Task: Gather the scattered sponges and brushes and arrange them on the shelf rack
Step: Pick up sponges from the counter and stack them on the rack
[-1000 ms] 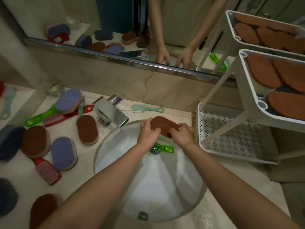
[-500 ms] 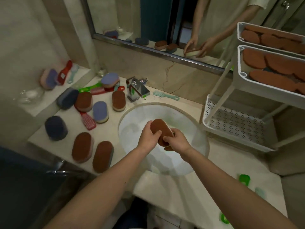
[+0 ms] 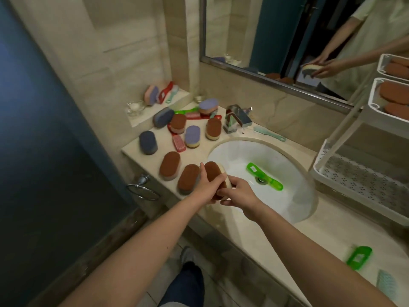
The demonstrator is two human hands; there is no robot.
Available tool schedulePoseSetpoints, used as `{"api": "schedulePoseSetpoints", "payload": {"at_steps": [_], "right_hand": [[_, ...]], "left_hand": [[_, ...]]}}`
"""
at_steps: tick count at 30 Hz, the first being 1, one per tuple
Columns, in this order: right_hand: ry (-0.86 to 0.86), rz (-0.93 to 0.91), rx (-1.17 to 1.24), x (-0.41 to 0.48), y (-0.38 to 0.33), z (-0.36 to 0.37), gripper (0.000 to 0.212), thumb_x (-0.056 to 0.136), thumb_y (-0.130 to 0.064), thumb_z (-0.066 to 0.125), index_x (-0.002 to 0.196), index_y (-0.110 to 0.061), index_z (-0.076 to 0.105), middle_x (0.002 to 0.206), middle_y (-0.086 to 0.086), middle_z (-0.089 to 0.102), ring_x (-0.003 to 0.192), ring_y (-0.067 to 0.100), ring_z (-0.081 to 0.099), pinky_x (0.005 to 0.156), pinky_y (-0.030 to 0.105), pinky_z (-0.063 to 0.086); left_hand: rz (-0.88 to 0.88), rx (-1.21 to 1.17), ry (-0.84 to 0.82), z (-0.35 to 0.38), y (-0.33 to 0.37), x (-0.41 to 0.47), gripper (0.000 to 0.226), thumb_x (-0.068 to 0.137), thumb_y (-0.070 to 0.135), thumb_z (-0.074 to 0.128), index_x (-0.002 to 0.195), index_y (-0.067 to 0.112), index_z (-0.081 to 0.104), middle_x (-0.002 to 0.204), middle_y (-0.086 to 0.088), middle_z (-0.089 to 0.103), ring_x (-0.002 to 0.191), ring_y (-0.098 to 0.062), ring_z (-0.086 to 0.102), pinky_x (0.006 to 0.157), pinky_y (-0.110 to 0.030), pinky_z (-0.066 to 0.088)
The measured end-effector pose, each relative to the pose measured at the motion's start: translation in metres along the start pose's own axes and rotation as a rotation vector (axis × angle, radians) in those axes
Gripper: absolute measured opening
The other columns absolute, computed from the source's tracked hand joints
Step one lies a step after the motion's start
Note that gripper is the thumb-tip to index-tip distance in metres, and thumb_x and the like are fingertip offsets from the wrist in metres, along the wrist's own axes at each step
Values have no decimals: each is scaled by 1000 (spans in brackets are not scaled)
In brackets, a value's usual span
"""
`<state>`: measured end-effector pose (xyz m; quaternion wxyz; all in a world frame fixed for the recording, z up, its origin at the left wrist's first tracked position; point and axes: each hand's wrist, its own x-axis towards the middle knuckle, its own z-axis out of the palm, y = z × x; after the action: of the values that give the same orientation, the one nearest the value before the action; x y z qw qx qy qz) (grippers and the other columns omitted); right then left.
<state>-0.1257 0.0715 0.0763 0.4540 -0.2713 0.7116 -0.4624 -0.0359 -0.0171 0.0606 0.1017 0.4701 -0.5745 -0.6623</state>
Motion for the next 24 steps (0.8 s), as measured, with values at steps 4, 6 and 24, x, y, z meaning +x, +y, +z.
{"api": "schedulePoseSetpoints", "payload": {"at_steps": [4, 6, 24], "right_hand": [[-127, -84, -66, 1, -7, 26, 39, 75, -4, 71, 109, -21, 67, 96, 2, 67, 91, 19, 65, 73, 29, 58], [-190, -130, -110, 7, -13, 37, 53, 74, -2, 70, 117, -32, 61, 103, 0, 66, 95, 17, 62, 69, 22, 57], [134, 131, -679, 110, -19, 131, 92, 79, -32, 72, 152, -28, 17, 152, 7, 22, 132, 32, 36, 101, 38, 44]], "left_hand": [[22, 41, 117, -31, -1, -4, 95, 85, 44, 60, 149, 44, -9, 153, -3, 31, 121, -29, 49, 96, -44, 50], [40, 35, 195, -48, -1, 0, 93, 85, 40, 60, 150, 42, -7, 154, -4, 30, 131, -33, 42, 105, -44, 41], [15, 228, 76, -173, 1, 88, 91, 78, 42, 73, 149, 30, 18, 143, -2, 41, 128, -28, 44, 98, -35, 38]]}}
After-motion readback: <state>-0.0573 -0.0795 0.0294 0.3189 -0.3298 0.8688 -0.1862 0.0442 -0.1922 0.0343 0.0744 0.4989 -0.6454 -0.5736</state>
